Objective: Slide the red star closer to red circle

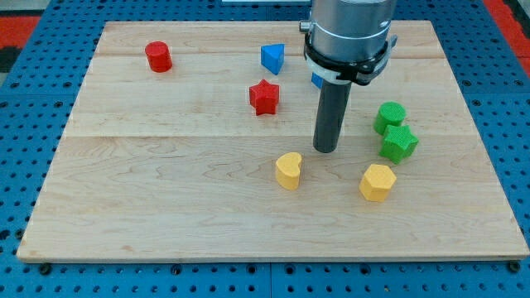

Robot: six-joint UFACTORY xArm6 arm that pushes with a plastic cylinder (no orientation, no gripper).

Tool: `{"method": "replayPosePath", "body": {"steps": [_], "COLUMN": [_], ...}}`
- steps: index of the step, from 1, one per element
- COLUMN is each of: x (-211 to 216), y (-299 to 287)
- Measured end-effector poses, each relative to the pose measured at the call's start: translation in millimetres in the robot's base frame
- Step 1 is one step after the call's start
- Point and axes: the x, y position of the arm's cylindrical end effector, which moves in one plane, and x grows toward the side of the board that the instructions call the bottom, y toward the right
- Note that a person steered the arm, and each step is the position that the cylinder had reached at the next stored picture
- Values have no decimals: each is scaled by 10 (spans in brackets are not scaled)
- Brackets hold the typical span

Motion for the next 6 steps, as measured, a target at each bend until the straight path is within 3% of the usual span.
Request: {"method": "replayPosePath", "body": {"steps": [1,3,6], "x": [1,606,898], "y": [-284,-300,487]}}
